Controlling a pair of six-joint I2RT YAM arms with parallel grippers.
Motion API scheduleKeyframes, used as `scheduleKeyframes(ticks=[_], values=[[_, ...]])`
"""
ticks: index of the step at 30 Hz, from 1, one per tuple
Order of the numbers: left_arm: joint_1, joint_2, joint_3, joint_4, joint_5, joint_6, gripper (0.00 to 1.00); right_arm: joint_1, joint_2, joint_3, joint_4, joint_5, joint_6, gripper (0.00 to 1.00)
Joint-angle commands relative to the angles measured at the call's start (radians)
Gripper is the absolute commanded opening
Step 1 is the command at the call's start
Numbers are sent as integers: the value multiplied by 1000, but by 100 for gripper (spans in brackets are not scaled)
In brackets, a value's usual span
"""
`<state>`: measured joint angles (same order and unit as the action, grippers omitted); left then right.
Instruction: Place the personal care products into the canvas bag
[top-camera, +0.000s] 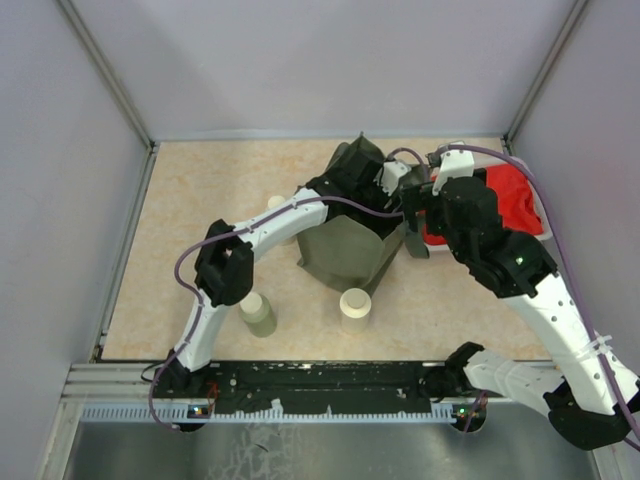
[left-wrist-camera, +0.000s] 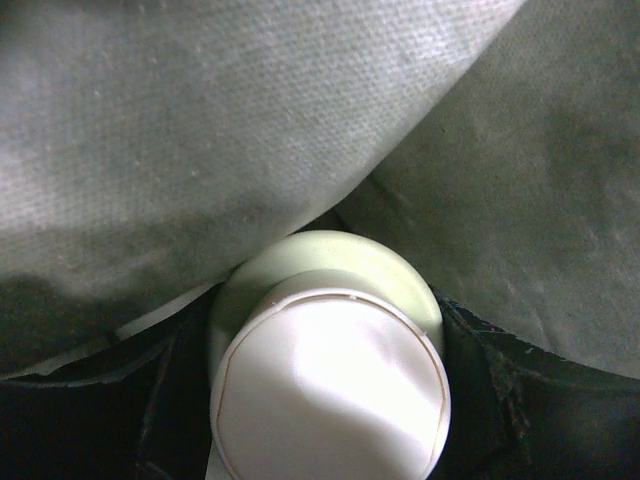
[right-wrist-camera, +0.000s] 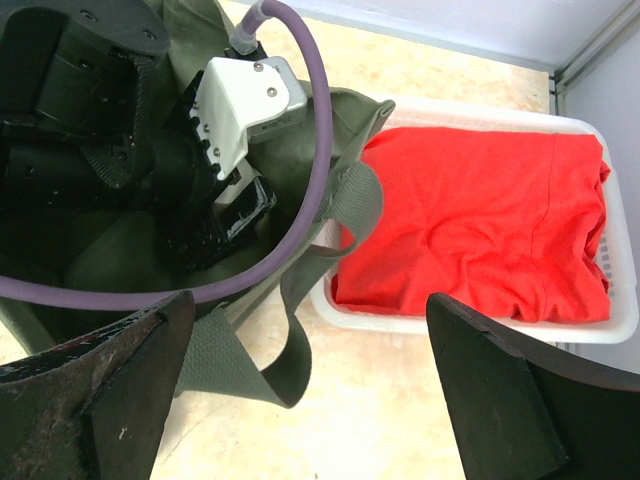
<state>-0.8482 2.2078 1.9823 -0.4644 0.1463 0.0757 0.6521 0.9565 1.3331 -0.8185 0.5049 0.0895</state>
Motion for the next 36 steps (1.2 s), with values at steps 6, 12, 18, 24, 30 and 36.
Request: scheduleKeyframes(ticks=[6, 12, 18, 24, 30, 36], values=[[-3, -160, -35, 76, 97, -25, 67, 6, -17, -27, 85, -17, -7, 99], [-1, -263, -32, 78, 139, -34, 79, 6, -18, -31, 98, -9, -14, 99], [14, -395, -33, 64, 154, -46, 100, 6, -6, -29, 100, -21, -18, 99], [33, -595, -134, 42, -84, -9, 100, 6, -7, -36, 97, -25, -17, 99], [147, -786, -347, 17, -266, -42, 100, 6, -6, -50, 109, -37, -18, 99], [321, -876, -591, 33, -286, -130, 100, 6, 7, -54, 119, -55, -19, 99]])
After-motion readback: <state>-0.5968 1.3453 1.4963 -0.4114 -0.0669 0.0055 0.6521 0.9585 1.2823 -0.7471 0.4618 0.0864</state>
